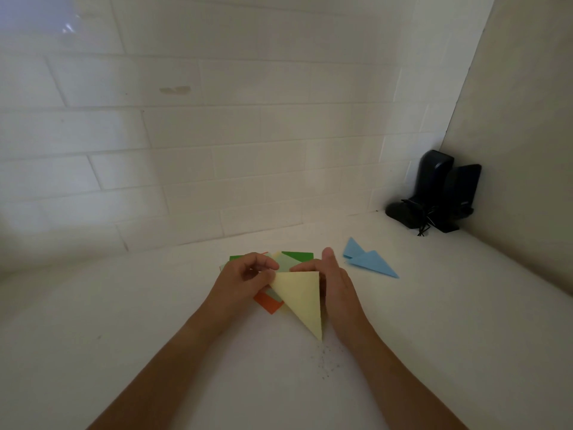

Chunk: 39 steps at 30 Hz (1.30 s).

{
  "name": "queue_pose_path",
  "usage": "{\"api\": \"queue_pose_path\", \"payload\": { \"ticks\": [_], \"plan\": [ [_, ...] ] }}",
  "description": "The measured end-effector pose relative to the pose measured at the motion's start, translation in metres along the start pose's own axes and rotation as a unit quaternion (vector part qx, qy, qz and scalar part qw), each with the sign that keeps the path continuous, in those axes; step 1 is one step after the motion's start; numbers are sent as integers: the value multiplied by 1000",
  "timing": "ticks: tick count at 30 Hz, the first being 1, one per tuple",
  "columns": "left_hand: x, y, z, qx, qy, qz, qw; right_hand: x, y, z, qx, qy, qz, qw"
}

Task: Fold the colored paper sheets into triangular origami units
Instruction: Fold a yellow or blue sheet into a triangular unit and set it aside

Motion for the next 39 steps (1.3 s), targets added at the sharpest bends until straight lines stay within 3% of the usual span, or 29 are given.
{"api": "queue_pose_path", "payload": {
  "ticks": [5,12,19,22,25,32,39],
  "plan": [
    [1,0,-3,-33,27,-10,999,1,0,10,92,-106,-12,990],
    [1,0,0,-17,68,-27,997,3,-3,16,148,-100,-19,984],
    [16,2,3,8,-85,-84,993,-7,-2,14,141,-78,34,986],
    [10,2,7,36,-140,-52,988,-8,-1,13,141,-72,44,986],
    [-2,0,8,41,-113,-2,993,-7,-1,11,136,-63,41,988],
    [2,4,14,75,-200,8,977,-13,-3,12,122,-49,79,988],
    [-13,0,11,82,-161,59,982,-17,-5,14,132,-58,105,984]
  ]
}}
Point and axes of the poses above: each hand's wrist, its own y-axis towards the middle knuckle, its own x-axis out of the back of the hand, z = x × y, the point moved 8 cm from there along y, towards the middle knuckle, and after that the axes turned 7 degrees about x, right-handed, at the moved point
